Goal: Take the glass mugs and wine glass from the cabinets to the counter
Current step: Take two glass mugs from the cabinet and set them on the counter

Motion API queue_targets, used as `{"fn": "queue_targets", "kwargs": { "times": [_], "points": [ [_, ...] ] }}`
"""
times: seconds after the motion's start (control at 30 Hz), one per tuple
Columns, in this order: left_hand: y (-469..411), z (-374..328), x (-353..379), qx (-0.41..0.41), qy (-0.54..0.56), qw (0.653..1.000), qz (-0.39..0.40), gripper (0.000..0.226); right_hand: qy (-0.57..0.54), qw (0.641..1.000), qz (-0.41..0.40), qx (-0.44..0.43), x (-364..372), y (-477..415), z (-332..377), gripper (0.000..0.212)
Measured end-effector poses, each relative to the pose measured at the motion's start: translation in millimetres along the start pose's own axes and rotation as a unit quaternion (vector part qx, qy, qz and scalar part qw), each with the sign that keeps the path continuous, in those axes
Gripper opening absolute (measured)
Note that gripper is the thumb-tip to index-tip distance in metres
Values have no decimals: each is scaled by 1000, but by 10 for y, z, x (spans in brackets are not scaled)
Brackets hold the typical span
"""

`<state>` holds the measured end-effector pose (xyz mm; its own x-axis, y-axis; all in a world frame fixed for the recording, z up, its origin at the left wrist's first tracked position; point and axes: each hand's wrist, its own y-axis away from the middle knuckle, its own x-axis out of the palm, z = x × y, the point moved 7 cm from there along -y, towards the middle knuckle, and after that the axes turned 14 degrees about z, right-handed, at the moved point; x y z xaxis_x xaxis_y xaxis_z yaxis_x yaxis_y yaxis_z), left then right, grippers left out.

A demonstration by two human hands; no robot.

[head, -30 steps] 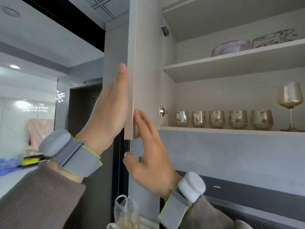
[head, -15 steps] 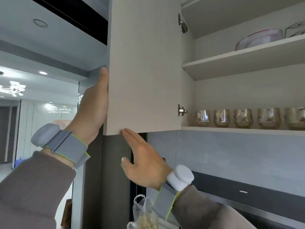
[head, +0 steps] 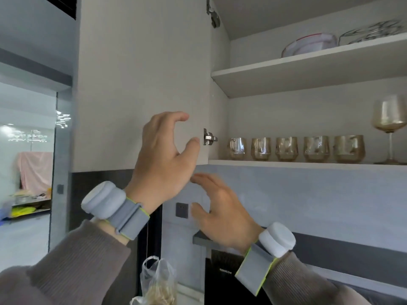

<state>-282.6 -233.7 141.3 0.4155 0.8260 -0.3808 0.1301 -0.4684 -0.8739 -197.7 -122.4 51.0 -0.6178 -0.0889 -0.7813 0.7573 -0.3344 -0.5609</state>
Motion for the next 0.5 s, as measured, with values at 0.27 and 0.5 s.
{"fn": "queue_targets", "kwargs": {
  "times": [0.27,0.5],
  "points": [
    [-762,521,1490,-42,59,988,139,33,45,984,-123,123,-738,94,-1072,47],
    [-1519,1033,2358,-99,57,979,171,48,96,954,-218,183,-1314,-361,-1685,32]
  ]
}}
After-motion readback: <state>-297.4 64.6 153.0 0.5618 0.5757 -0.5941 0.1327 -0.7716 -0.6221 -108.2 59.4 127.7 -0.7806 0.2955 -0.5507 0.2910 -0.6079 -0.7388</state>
